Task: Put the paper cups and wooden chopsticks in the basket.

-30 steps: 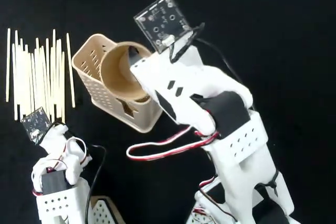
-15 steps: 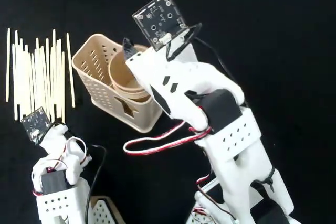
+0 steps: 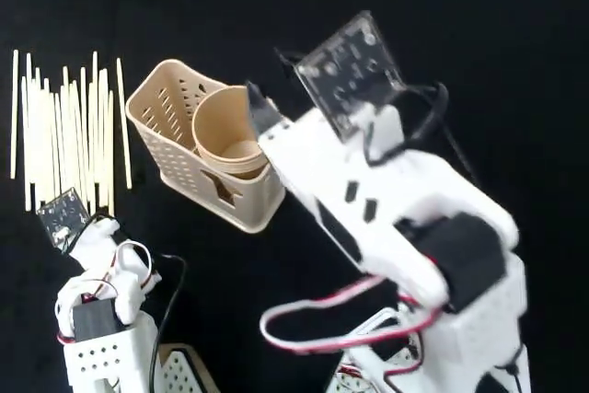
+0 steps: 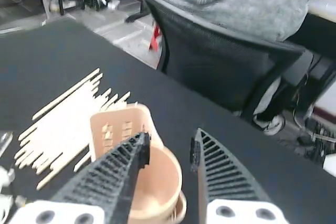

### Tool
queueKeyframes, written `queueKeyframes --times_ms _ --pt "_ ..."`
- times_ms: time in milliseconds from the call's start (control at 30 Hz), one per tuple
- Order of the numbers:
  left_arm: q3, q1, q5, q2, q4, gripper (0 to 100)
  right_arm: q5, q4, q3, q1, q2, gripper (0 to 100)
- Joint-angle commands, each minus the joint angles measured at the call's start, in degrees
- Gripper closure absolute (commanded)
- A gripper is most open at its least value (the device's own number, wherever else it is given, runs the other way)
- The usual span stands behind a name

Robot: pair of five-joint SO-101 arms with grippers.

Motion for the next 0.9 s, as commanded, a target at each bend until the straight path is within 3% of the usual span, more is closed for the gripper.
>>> queueKeyframes --times_ms 0,167,367,533,700,867 --pt "0.92 0.4 0.35 -0.26 0.26 97 -0.35 5.36 -2.86 5.36 -1.36 85.1" --pt "0.92 0.4 0.35 -0.26 0.26 97 -1.76 12.92 -2.86 20.22 -1.54 85.1" --pt "0.92 0.4 0.35 -0.26 0.26 97 -14.15 25.67 -2.42 39.47 -1.45 85.1" --pt "0.92 0.4 0.35 -0.26 0.26 97 -16.53 25.49 8.22 53.98 -1.98 85.1" --pt "0.92 0.4 0.35 -0.26 0.26 97 -16.26 25.49 22.37 60.66 -2.07 85.3" --pt "0.92 0.48 0.35 -0.26 0.26 97 -16.26 25.41 32.84 60.66 -2.07 85.4"
